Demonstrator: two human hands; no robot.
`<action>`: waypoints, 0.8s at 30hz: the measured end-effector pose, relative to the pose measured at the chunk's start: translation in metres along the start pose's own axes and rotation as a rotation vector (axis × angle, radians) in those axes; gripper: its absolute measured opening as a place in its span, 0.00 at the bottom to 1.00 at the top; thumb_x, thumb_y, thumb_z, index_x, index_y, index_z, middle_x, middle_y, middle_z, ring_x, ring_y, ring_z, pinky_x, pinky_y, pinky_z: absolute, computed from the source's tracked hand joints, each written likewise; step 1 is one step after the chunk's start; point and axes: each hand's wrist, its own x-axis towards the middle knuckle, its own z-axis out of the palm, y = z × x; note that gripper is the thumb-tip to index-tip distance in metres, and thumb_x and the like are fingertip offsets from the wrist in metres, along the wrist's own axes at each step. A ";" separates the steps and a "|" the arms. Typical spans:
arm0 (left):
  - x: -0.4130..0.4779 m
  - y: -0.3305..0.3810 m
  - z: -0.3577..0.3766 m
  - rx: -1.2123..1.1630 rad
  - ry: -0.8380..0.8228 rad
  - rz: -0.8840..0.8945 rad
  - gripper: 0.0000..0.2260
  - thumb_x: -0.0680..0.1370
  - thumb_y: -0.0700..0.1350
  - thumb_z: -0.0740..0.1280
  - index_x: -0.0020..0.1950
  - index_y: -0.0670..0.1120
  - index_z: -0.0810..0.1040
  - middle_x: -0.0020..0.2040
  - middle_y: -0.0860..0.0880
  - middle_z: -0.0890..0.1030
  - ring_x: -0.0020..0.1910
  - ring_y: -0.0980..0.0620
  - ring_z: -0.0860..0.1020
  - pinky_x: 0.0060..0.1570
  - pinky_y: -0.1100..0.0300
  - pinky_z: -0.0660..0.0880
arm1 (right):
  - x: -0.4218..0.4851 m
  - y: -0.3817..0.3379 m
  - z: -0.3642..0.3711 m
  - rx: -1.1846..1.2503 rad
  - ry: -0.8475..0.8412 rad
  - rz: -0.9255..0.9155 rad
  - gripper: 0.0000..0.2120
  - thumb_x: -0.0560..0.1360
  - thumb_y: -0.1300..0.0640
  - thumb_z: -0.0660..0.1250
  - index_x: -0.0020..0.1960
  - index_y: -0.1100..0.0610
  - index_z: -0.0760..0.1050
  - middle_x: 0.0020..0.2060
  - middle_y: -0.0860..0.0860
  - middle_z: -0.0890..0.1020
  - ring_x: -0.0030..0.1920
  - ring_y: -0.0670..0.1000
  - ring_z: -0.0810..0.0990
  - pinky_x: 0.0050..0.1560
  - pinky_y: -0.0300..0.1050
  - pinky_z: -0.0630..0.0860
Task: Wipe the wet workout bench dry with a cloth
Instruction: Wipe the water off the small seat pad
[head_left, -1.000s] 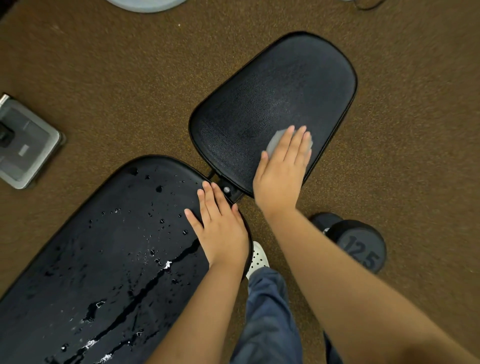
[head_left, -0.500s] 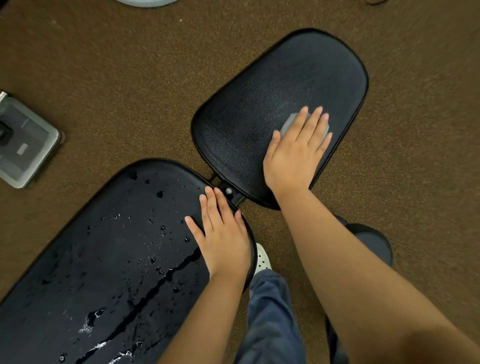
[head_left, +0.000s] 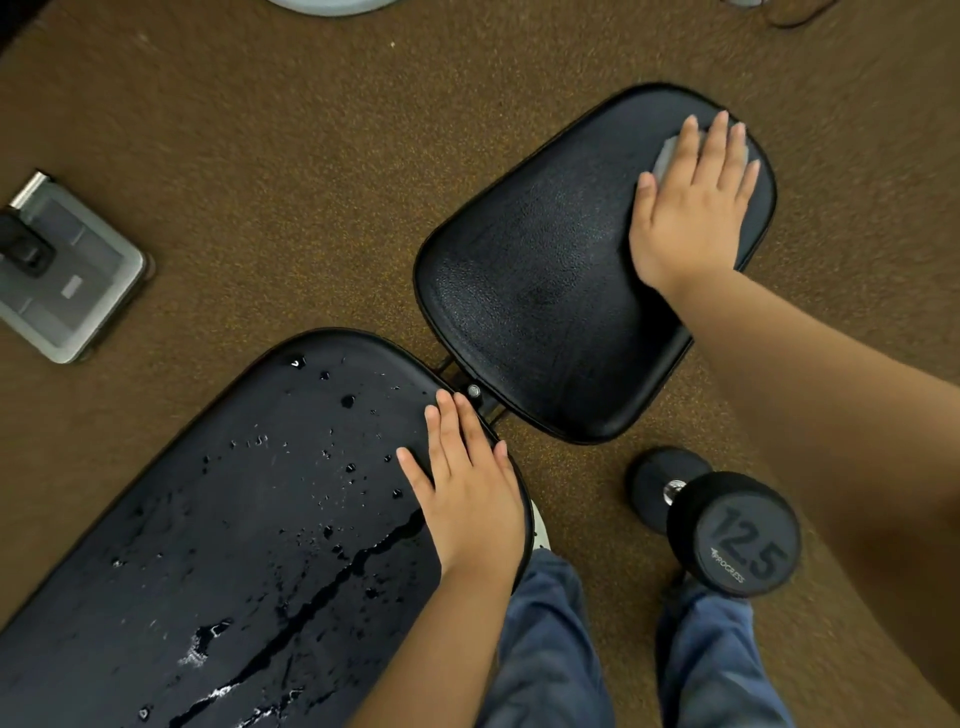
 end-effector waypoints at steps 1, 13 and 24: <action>0.000 0.000 -0.001 -0.006 -0.005 0.001 0.25 0.80 0.50 0.49 0.74 0.39 0.63 0.75 0.43 0.65 0.73 0.45 0.64 0.71 0.42 0.48 | 0.001 0.000 -0.001 -0.001 -0.003 -0.004 0.30 0.81 0.46 0.45 0.78 0.61 0.47 0.77 0.62 0.49 0.77 0.61 0.45 0.75 0.60 0.43; 0.001 0.005 -0.010 -0.006 -0.103 -0.034 0.26 0.79 0.50 0.48 0.73 0.39 0.66 0.74 0.43 0.66 0.72 0.45 0.67 0.68 0.37 0.51 | -0.032 0.002 -0.008 0.012 -0.080 -0.031 0.30 0.82 0.47 0.46 0.77 0.62 0.46 0.77 0.61 0.50 0.77 0.61 0.45 0.75 0.58 0.43; -0.003 -0.017 -0.043 -0.327 -0.159 0.068 0.21 0.83 0.48 0.53 0.76 0.45 0.60 0.77 0.50 0.58 0.78 0.52 0.50 0.74 0.49 0.39 | -0.178 -0.024 0.004 0.127 -0.079 -0.132 0.28 0.81 0.50 0.52 0.76 0.64 0.54 0.75 0.62 0.58 0.76 0.61 0.52 0.76 0.57 0.50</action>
